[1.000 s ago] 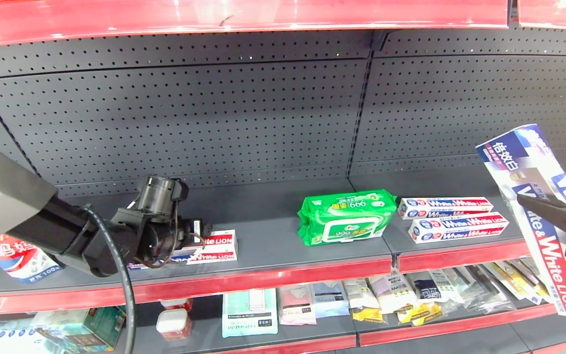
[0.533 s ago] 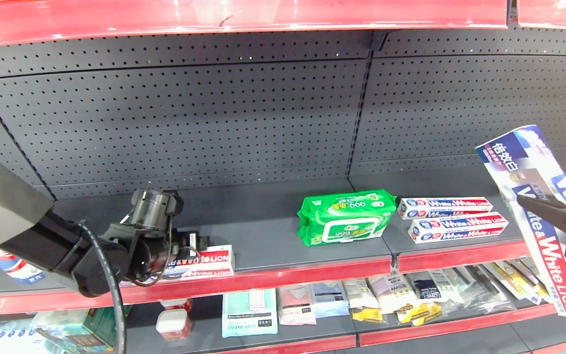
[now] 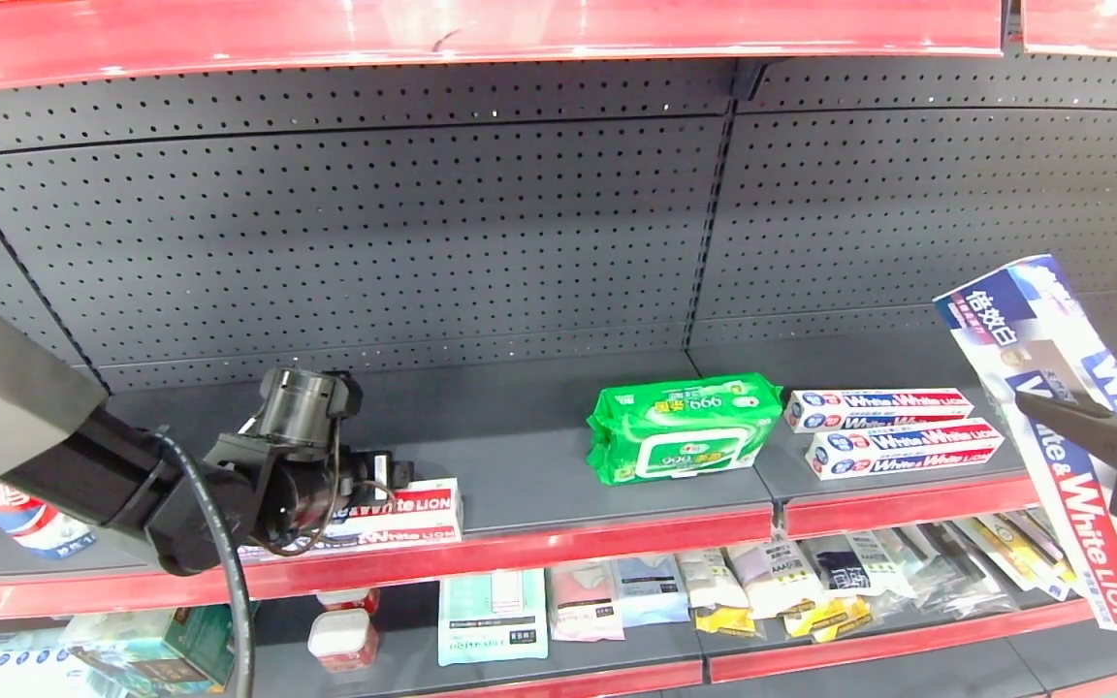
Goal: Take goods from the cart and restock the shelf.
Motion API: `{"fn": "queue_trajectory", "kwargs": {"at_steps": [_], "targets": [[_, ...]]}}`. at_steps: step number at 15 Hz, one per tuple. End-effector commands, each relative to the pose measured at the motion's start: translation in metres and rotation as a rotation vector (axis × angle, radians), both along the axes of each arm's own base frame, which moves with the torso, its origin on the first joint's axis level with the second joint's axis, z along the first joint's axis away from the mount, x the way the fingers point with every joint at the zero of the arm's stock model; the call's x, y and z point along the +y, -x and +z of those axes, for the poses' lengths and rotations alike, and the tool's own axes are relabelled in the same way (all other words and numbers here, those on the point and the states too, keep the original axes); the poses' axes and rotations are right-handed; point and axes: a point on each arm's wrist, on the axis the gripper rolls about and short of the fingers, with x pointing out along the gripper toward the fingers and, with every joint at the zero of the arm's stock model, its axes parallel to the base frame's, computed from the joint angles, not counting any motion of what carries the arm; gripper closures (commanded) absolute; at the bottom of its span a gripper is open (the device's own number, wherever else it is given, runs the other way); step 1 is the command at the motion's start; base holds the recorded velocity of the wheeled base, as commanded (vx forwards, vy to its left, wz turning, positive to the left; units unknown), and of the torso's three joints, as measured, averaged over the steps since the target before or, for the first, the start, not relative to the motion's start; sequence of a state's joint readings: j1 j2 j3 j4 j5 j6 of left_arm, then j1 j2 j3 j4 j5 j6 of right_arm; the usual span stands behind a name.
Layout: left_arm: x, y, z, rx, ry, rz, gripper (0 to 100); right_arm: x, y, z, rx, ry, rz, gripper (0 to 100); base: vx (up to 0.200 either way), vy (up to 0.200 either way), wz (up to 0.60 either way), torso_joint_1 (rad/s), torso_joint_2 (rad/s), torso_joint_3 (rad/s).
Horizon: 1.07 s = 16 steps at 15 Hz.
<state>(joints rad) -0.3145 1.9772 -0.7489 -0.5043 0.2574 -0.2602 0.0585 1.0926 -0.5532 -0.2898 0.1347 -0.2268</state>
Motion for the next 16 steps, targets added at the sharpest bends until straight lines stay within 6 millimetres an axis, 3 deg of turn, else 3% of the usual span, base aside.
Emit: {"fn": "queue_trajectory", "kwargs": {"at_steps": [1, 8, 16], "targets": [[0.000, -0.003, 0.006, -0.028, 0.010, 0.004, 0, 0.000, 0.000, 0.000, 0.002, 0.000, 0.002, 100, 0.000, 0.000, 0.00, 0.000, 0.00, 0.000], [0.002, 0.006, 0.036, -0.117, 0.030, 0.008, 0, 0.000, -0.001, -0.002, 0.010, 0.000, 0.003, 100, 0.000, 0.000, 0.00, 0.000, 0.00, 0.000], [0.026, 0.074, 0.087, -0.268, 0.068, 0.030, 0, 0.000, -0.001, -0.001, 0.002, 0.008, 0.005, 100, 0.000, 0.000, 0.00, 0.000, 0.00, 0.000]]}}
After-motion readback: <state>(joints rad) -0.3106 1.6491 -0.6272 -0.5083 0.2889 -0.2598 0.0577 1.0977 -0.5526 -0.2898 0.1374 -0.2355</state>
